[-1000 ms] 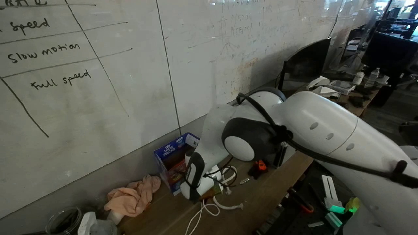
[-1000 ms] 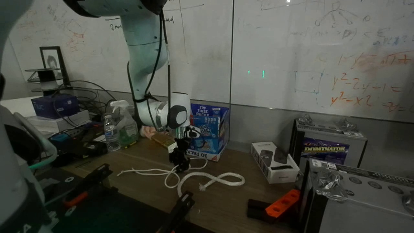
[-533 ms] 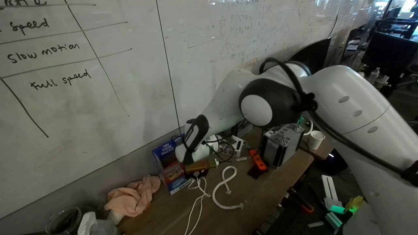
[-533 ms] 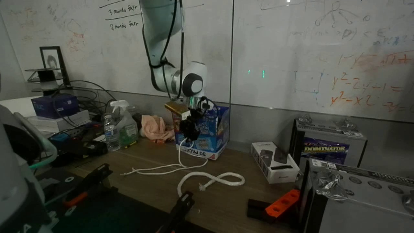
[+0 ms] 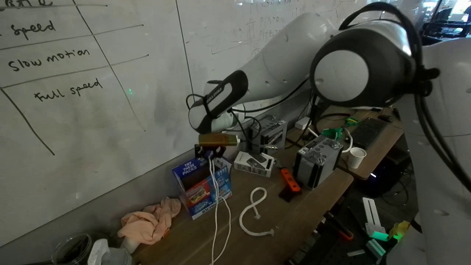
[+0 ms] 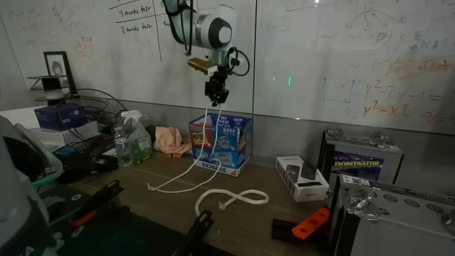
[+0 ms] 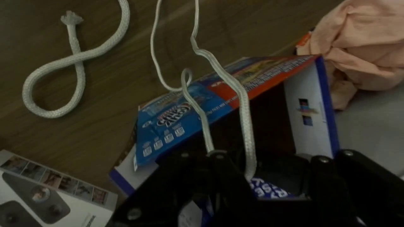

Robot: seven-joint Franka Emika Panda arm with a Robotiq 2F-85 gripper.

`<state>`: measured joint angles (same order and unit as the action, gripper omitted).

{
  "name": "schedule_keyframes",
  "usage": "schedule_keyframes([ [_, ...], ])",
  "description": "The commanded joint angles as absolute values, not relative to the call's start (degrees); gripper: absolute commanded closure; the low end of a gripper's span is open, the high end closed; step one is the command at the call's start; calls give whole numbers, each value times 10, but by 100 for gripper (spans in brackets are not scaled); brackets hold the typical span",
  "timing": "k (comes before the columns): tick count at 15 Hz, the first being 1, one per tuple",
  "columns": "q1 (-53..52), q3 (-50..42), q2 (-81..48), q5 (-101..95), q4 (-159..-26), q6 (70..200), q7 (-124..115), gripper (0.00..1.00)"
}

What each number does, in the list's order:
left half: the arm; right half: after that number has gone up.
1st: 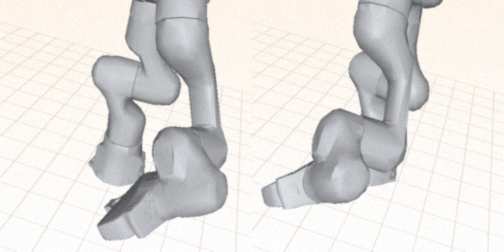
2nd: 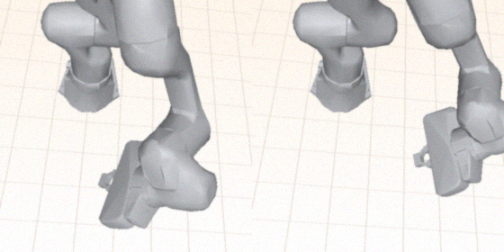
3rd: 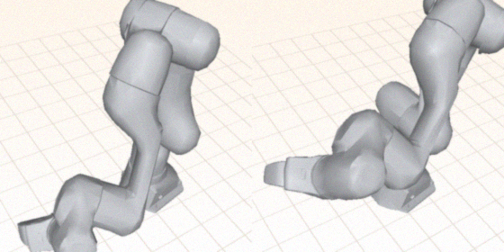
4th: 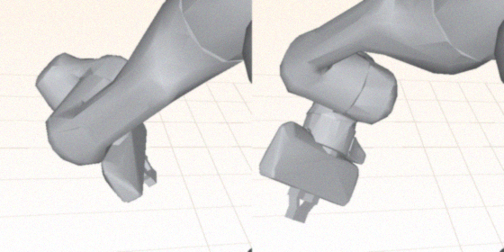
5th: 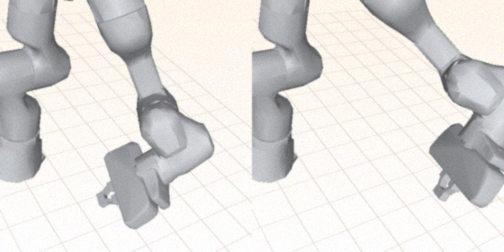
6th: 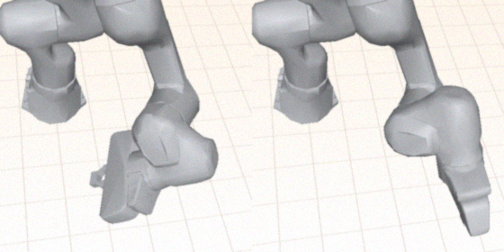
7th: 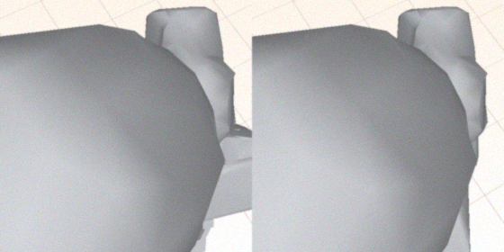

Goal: Pick up the ropes and put them in the blue box.

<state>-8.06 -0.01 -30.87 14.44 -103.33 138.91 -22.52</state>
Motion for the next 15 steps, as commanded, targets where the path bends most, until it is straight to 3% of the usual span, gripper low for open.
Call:
schedule_keyframes([
  [1,-86,-1,-217,129,-1037,1346,-257,97],
  [15,-100,18,-50,-54,-880,1300,-569,98],
])
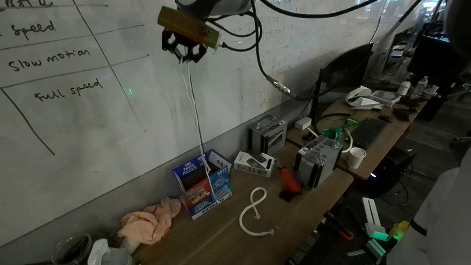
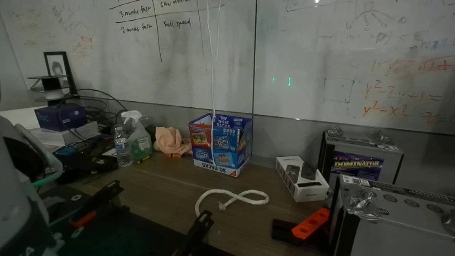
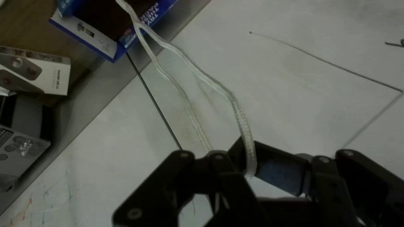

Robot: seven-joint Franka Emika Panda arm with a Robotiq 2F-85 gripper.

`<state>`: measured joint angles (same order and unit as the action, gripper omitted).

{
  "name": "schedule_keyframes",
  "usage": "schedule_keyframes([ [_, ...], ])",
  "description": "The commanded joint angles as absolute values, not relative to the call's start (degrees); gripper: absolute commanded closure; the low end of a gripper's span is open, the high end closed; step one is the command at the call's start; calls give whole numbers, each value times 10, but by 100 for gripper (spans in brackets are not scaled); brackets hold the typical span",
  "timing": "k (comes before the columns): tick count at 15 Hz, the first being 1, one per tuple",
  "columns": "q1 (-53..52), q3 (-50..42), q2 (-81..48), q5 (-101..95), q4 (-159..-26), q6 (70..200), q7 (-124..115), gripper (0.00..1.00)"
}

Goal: Pick up the ropes and put them in the blue box.

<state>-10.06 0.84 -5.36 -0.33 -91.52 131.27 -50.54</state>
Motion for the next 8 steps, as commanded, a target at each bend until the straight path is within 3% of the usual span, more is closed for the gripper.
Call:
schedule_keyframes([
  [1,-98,21,-52,-67,-868,1296,-581,98],
  [8,-99,29,-93,-106,-852,1296,-621,98],
])
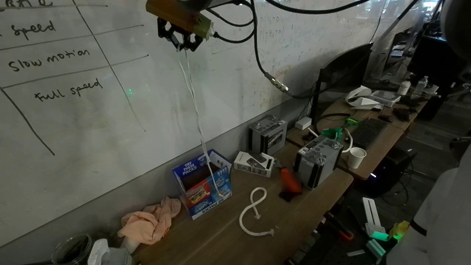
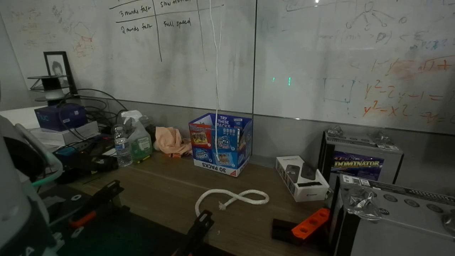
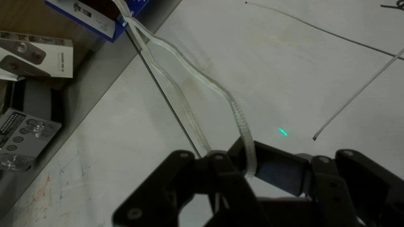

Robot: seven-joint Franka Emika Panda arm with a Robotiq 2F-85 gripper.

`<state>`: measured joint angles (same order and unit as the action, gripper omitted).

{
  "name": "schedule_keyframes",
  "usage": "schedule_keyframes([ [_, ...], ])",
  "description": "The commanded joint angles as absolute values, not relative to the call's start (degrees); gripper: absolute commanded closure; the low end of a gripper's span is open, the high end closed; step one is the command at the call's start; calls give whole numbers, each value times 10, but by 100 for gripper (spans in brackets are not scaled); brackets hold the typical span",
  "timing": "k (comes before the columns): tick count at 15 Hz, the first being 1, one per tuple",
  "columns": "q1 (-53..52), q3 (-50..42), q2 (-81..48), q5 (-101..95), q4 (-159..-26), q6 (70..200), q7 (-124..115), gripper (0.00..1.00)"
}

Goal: Pick up the ropes and put them in the blue box.

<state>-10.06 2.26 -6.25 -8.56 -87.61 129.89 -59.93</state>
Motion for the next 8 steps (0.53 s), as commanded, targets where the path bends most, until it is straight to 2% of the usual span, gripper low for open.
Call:
schedule_keyframes([
  [1,-100,28,-106,-107,-849,1294,-624,98],
  [8,-109,9,-199,-114,-828,1298,-638,98],
])
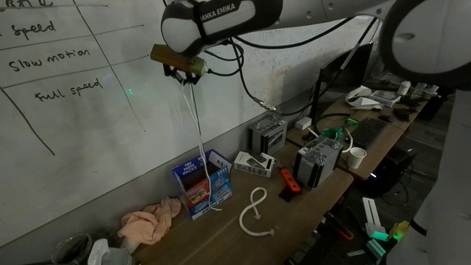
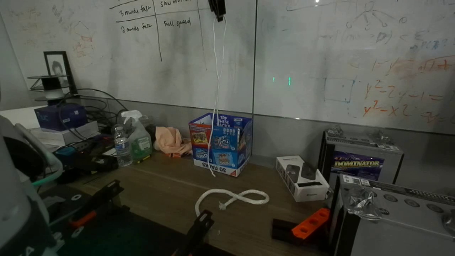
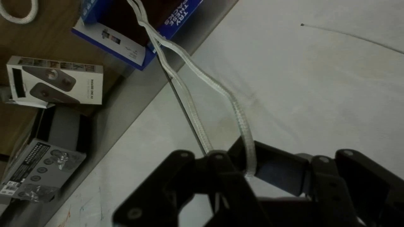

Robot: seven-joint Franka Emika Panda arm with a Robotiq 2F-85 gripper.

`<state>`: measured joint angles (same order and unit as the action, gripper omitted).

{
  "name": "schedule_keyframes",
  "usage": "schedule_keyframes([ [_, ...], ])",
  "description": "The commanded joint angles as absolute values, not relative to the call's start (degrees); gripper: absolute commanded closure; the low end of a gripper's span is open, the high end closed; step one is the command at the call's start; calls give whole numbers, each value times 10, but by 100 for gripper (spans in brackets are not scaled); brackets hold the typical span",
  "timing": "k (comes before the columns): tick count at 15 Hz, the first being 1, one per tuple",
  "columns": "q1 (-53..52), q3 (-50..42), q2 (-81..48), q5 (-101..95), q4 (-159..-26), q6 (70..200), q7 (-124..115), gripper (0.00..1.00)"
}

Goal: Pick up the ropes and put them in the blue box.

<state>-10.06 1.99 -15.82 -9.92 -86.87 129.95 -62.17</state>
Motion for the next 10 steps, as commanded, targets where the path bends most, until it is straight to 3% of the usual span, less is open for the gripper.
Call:
schedule_keyframes([
  [1,-109,7,-209,-112,-827,1299,-636,98],
  [10,-104,-6,-270,-88,-865,1305,-615,98],
])
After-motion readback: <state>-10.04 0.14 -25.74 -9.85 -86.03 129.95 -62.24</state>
